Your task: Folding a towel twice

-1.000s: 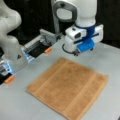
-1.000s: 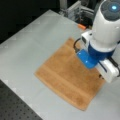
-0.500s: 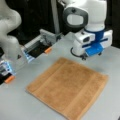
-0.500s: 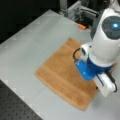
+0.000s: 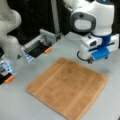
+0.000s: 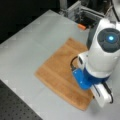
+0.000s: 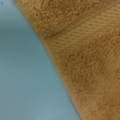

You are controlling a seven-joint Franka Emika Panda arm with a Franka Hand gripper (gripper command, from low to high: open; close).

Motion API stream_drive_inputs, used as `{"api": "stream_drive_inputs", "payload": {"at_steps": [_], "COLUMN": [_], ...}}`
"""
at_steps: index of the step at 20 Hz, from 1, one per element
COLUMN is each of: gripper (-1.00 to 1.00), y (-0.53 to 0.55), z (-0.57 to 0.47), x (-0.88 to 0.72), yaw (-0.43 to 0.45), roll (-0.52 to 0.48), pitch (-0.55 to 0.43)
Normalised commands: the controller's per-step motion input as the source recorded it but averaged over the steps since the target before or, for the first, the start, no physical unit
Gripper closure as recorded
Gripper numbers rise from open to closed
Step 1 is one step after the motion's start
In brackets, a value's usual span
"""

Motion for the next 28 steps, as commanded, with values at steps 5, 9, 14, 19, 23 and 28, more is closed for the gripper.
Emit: {"api": "stream_drive_inputs", "payload": {"at_steps": [5,9,14,19,23,28], "gripper": [-1.00,-1.00,-1.00,-1.00,-1.00,-1.00], "y": [0.32,0.23,0.12,0.15,0.26,0.21], "z": [-0.05,-0.08,-0.13,-0.22,-0.01,-0.02], "x": [0.52,0.40,0.38,0.50,0.40,0.23], "yaw": [-0.102,-0.060,-0.082,-0.151,-0.134,-0.073], "roll": [-0.329,-0.307,-0.339,-0.385,-0.396,-0.381], "pitch": [0.140,0.143,0.139,0.032,0.037,0.068]}}
